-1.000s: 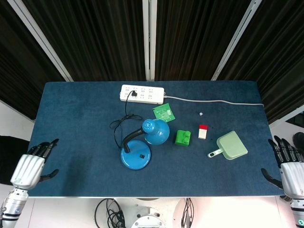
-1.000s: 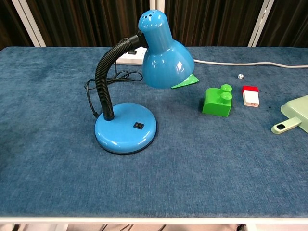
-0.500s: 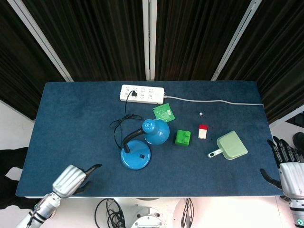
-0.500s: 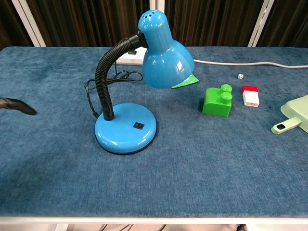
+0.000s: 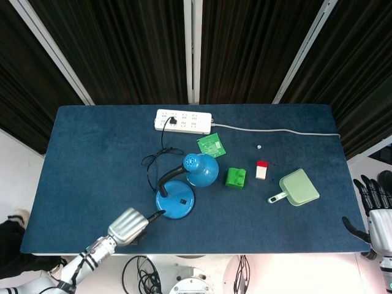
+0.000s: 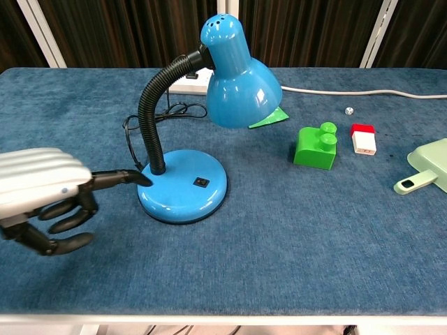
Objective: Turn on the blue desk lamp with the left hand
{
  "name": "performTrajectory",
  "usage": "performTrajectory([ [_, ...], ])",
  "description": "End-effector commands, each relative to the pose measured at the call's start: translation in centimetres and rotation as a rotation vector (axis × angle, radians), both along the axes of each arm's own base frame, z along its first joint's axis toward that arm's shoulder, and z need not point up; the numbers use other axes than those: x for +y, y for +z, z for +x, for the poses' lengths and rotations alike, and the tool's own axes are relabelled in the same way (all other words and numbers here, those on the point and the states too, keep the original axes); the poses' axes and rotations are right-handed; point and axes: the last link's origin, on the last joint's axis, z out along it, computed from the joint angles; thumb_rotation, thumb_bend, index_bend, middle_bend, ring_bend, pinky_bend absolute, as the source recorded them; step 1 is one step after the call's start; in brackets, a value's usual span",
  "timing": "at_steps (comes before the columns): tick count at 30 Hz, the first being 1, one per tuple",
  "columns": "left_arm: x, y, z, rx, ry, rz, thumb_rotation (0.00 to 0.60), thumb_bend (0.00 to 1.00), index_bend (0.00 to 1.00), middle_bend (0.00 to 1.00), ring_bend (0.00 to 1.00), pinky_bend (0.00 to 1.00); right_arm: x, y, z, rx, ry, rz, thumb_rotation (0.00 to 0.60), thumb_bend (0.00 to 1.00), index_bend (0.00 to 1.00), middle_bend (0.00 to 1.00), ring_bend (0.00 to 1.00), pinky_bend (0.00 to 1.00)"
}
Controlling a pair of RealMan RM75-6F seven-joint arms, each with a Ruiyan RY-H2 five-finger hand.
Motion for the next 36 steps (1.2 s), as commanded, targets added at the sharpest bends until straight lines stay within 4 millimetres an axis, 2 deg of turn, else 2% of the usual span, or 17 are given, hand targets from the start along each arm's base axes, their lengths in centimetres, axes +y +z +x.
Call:
performTrajectory([
  [1,0.4,-0.8,0.7,0.001,-0.008,-0.006,0.6,0.42,0.07,0.79,0.78,0.87,0.0,0.2,-0.1,-0.004,0.0,-0.006,0.6,0.18,0.0,0.0,0.0,0.15],
  [13,1.3,-3.6,2.4,0.025,-0.013,-0.012,0.6,0.42,0.01,0.81,0.79,0.87,0.1,0.9,-0.4,-0.022,-0.006,-0.028,0.6,0.18,0.0,0.0,0.0,0.15],
  [25,2.1,-4.6,2.9,0.045,0.016,0.031,0.6,0.42,0.0,0.83,0.81,0.89,0.1,1.2,-0.4,-0.03,-0.003,-0.038,0.6,0.18,0.0,0.0,0.0,0.15],
  [36,2.8,-5.5,3.1,0.049,0.032,0.004,0.6,0.42,0.0,0.83,0.81,0.89,0.2,1.6,-0.3,-0.035,-0.002,-0.046,0.6,0.18,0.0,0.0,0.0,0.15],
])
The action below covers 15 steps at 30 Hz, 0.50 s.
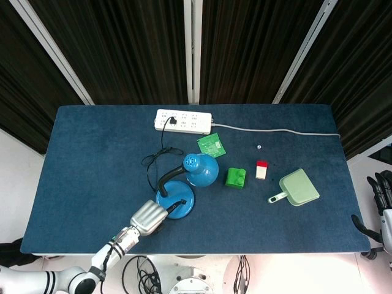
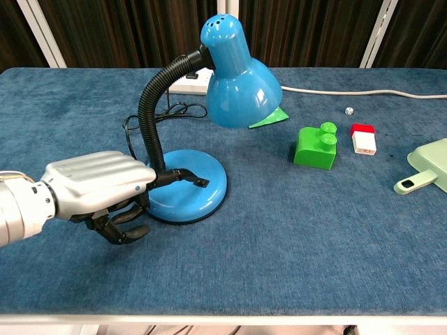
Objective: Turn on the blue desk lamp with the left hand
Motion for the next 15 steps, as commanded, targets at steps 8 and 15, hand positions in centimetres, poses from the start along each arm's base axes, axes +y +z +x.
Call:
performTrajectory([
  [8,0.55,-0.49,0.42,-0.008,-0.005,-0.004,0.6,0.43,0.0,0.83,0.81,0.89,-0.09,0.15,-0.11,-0.002,-0.006,-0.003,0.6,0.18,0.0,0.0,0.0,0.15],
  [15,0.5,-0.82,0.23,0.002,-0.002,-0.015,0.6,0.43,0.0,0.83,0.81,0.89,-0.09,0.13,-0.19,-0.001,-0.009,0.0,0.6,0.18,0.0,0.0,0.0,0.15],
])
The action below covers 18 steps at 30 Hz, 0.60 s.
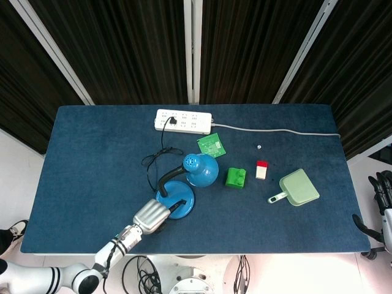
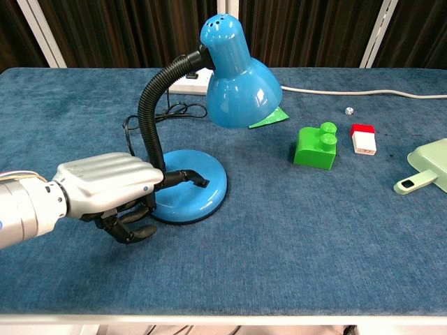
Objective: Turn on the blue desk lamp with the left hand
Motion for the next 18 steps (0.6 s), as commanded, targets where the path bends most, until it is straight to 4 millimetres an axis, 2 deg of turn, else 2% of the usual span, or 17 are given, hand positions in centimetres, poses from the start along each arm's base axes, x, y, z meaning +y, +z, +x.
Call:
performTrajectory([
  [1,-0.01,-0.14,-0.08,0.005,0.002,-0.005,0.6,0.43,0.0,0.83,0.81,0.89,0.01,0.03,-0.01,0.001,0.0,-0.001,0.6,0.18,0.0,0.0,0.0,0.15],
  [18,-0.47,-0.57,0.19,0.065,-0.077,-0.004,0.6,0.43,0.01,0.82,0.81,0.89,0.04,0.09,-0.26,-0.001,-0.012,-0.005,0.6,0.18,0.0,0.0,0.0,0.15],
])
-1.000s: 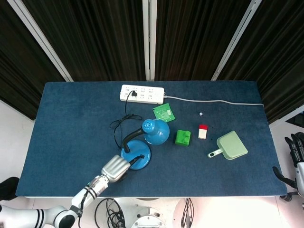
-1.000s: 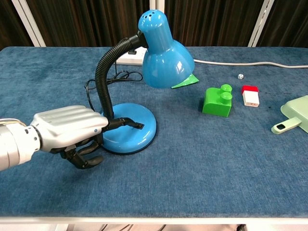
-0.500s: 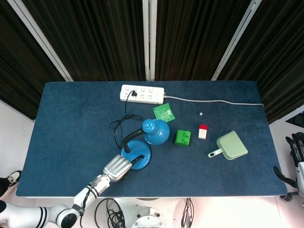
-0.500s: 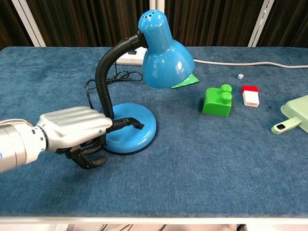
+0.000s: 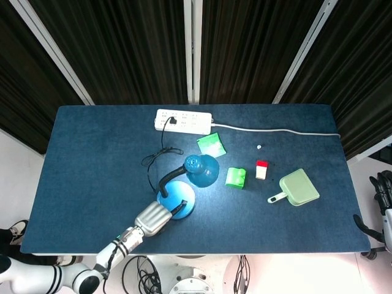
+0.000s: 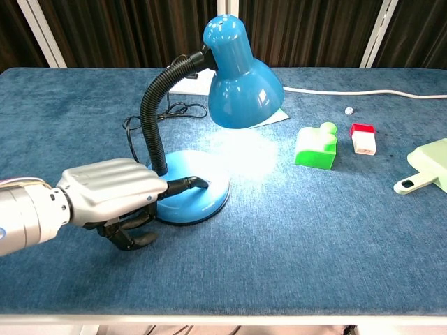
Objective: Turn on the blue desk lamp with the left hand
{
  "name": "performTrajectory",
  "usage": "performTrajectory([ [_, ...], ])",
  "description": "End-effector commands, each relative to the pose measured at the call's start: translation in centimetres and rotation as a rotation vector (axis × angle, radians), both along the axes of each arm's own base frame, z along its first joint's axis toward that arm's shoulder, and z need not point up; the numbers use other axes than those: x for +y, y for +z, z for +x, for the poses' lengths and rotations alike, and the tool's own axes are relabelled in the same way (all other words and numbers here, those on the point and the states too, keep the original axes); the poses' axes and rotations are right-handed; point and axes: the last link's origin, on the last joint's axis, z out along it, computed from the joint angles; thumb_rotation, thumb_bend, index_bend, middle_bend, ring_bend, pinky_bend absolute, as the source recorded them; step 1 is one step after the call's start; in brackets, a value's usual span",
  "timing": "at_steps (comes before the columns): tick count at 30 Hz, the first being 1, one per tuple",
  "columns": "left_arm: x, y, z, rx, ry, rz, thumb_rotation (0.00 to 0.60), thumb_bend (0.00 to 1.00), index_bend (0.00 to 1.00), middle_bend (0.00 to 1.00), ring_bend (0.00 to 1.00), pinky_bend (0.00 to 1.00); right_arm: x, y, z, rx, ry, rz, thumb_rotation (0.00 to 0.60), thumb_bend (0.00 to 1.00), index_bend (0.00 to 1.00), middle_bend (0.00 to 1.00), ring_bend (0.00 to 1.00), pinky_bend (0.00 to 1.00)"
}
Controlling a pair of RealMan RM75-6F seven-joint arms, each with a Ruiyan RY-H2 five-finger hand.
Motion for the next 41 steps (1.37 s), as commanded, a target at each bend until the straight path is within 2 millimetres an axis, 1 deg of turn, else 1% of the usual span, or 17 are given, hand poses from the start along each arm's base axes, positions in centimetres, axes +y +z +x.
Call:
performTrajectory([
  [1,-0.1,-0.2,0.1,0.024,-0.034,0.014,0.6,0.43,0.01,0.82,0.81,0.89,0.0,0.1,0.0,-0.001,-0.002,-0.002,0.6,0.18,0.0,0.0,0.0,0.15],
  [8,-0.1,0.2,0.6,0.013,-0.051,0.048,0.6,0.43,0.01,0.82,0.81,0.89,0.0,0.2,-0.1,-0.008,-0.001,-0.008,0.6,0.18,0.0,0.0,0.0,0.15],
  [14,-0.7,2.5,-0.3,-0.001,-0.059,0.114,0.6,0.42,0.01,0.8,0.8,0.89,0.0,0.1,0.0,-0.011,0.001,-0.004,0.6,0.18,0.0,0.0,0.0,0.15],
  [16,-1.3,3.7,-1.1,-0.002,-0.058,0.141,0.6,0.39,0.01,0.77,0.79,0.88,0.0,0.0,0.1,-0.01,0.003,-0.002,0.6,0.18,0.0,0.0,0.0,0.15],
  [20,-2.6,6.7,-3.3,-0.009,-0.035,0.19,0.6,0.22,0.04,0.68,0.74,0.84,0.0,-0.1,0.2,-0.009,0.005,-0.001,0.6,0.18,0.0,0.0,0.0,0.15],
  [22,-3.4,8.6,-4.4,-0.029,-0.013,0.226,0.6,0.19,0.11,0.66,0.72,0.83,-0.1,-0.1,0.2,-0.008,0.003,0.0,0.6,0.18,0.0,0.0,0.0,0.15],
  [26,-4.3,12.4,-6.7,-0.07,0.019,0.322,0.6,0.18,0.36,0.63,0.68,0.79,-0.2,-0.3,0.4,-0.008,0.004,0.005,0.6,0.18,0.0,0.0,0.0,0.15],
  [28,-4.3,14.5,-8.0,-0.077,0.044,0.403,0.6,0.18,0.43,0.62,0.65,0.75,-0.2,-0.4,0.5,-0.009,0.007,0.006,0.6,0.18,0.0,0.0,0.0,0.15],
  [31,-3.6,17.1,-9.6,-0.089,0.096,0.505,0.6,0.18,0.44,0.57,0.56,0.66,-0.2,-0.6,0.7,-0.007,0.012,0.01,0.6,0.18,0.0,0.0,0.0,0.15],
  [32,-3.3,17.9,-10.1,-0.096,0.112,0.544,0.6,0.17,0.43,0.53,0.48,0.59,-0.2,-0.7,0.7,-0.006,0.015,0.013,0.6,0.18,0.0,0.0,0.0,0.15],
  [33,-3.1,18.5,-10.5,-0.1,0.122,0.568,0.6,0.16,0.4,0.44,0.37,0.49,-0.1,-0.8,0.8,-0.004,0.016,0.015,0.6,0.18,0.0,0.0,0.0,0.15],
  [34,-2.8,19.4,-11.2,-0.096,0.15,0.601,0.6,0.15,0.36,0.38,0.29,0.43,-0.1,-0.9,0.8,-0.002,0.017,0.018,0.6,0.18,0.0,0.0,0.0,0.15],
  [35,-2.7,19.8,-11.6,-0.088,0.174,0.61,0.6,0.13,0.28,0.29,0.19,0.32,-0.1,-0.9,0.9,0.0,0.018,0.019,0.6,0.18,0.0,0.0,0.0,0.15],
  [36,-2.6,20.2,-11.8,-0.083,0.193,0.616,0.6,0.1,0.17,0.16,0.08,0.18,-0.1,-0.9,1.0,0.003,0.018,0.02,0.6,0.18,0.0,0.0,0.0,0.15],
  [38,-2.2,21.0,-12.0,-0.093,0.203,0.637,0.6,0.07,0.07,0.05,0.0,0.04,-0.1,-0.9,1.1,0.007,0.019,0.019,0.6,0.18,0.0,0.0,0.0,0.15],
  [39,-2.1,21.2,-12.0,-0.099,0.196,0.643,0.6,0.06,0.06,0.02,0.0,0.01,-0.1,-0.9,1.2,0.009,0.019,0.018,0.6,0.18,0.0,0.0,0.0,0.15],
  [41,-2.0,21.5,-12.1,-0.105,0.183,0.642,0.6,0.06,0.06,0.02,0.0,0.0,0.0,-1.0,1.3,0.013,0.019,0.019,0.6,0.18,0.0,0.0,0.0,0.15],
])
